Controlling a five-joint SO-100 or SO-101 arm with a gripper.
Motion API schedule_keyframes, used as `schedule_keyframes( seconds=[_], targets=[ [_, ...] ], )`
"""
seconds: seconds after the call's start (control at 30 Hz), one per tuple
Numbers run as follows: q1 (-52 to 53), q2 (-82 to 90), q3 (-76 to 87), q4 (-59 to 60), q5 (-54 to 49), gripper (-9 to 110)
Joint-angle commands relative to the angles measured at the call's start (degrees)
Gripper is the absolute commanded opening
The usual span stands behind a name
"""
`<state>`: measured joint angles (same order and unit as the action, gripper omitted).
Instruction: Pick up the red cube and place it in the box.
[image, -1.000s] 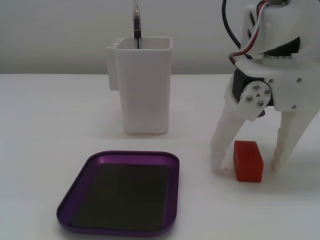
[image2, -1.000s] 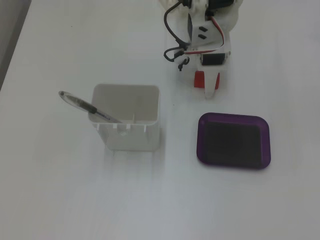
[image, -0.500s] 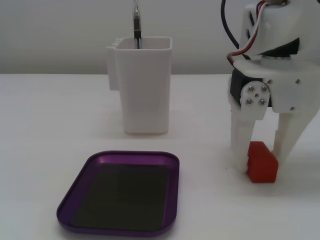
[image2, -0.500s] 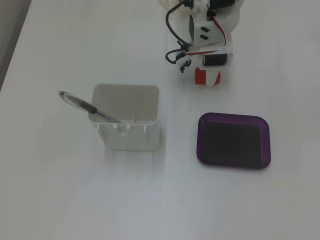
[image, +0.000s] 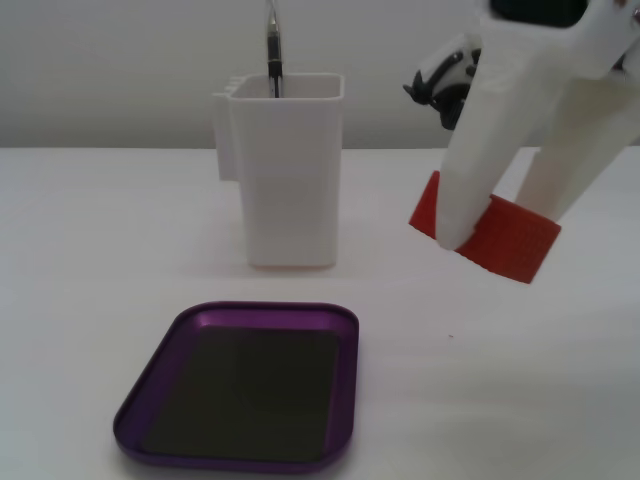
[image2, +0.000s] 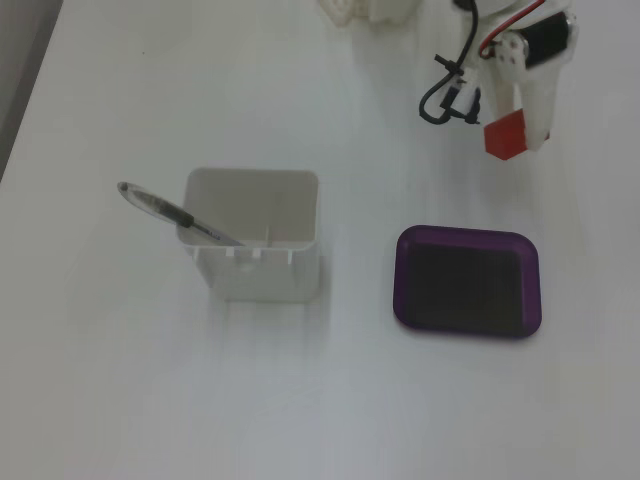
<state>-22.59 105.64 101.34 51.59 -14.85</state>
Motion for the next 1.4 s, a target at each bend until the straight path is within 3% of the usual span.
schedule_keyframes(
  seconds=[0.0,0.17,0.63,0.93,1.1,1.37],
  targets=[
    [-0.2,-1.5,-2.9,-7.5,-0.8,-1],
    [-0.1,-10.6,-6.1,-14.5,-0.6,-1],
    [8.6,-32.5,-27.4,-13.2,-0.2,-1],
    [8.9,-34.4,-27.2,-4.6,-0.2,-1],
    [10.8,-34.6,-27.8,0.9,6.5,-1],
    [12.9,-35.0,-27.8,1.4,8.4,-1]
  ],
)
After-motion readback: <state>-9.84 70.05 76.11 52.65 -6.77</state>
